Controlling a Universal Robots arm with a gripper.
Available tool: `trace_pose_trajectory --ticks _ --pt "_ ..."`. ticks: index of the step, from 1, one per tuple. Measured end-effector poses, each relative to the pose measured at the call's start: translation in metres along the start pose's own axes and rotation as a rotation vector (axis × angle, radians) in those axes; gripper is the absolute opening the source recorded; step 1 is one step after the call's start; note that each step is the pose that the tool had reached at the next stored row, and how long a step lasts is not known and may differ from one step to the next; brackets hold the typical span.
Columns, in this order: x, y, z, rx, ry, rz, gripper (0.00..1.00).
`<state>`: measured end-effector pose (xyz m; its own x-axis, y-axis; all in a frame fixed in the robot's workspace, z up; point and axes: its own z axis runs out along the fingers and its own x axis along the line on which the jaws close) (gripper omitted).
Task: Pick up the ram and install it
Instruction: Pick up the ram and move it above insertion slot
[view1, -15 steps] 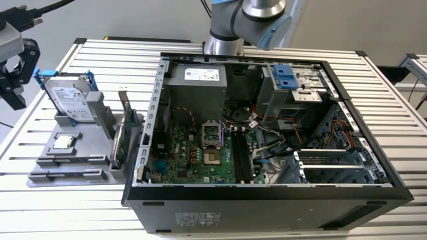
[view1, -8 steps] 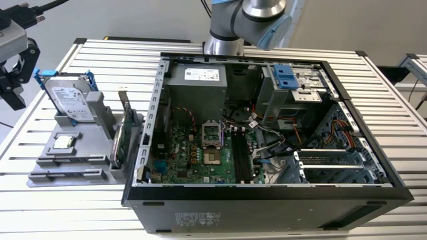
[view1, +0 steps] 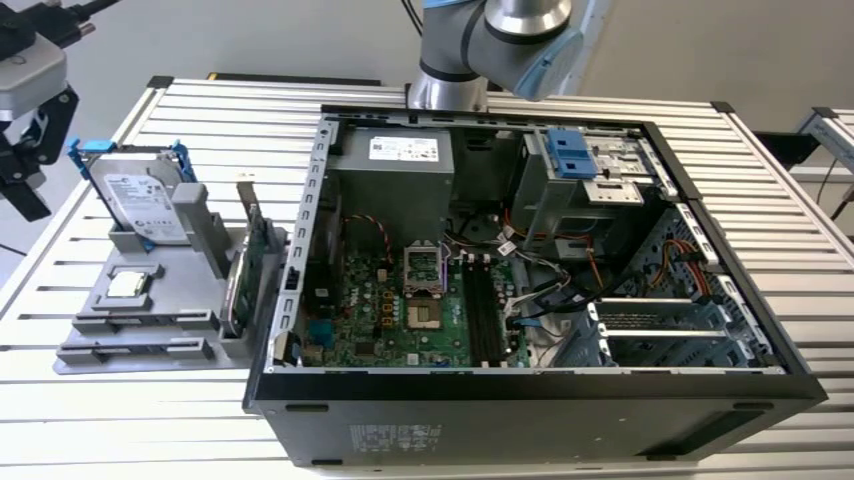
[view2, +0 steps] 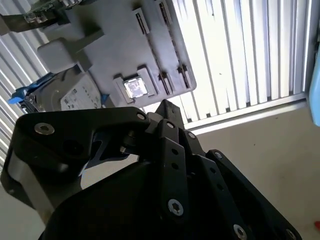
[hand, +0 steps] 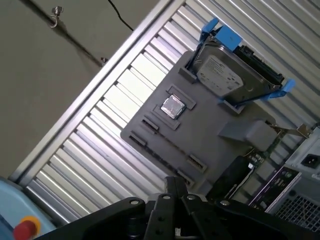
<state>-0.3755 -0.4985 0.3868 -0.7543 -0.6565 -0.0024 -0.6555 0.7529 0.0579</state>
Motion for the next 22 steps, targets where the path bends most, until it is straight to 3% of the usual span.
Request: trace_pose_trajectory --ticks 22 --pt "0.0005 0.0004 0.0 -0.0007 0.0161 -0.276 0.0"
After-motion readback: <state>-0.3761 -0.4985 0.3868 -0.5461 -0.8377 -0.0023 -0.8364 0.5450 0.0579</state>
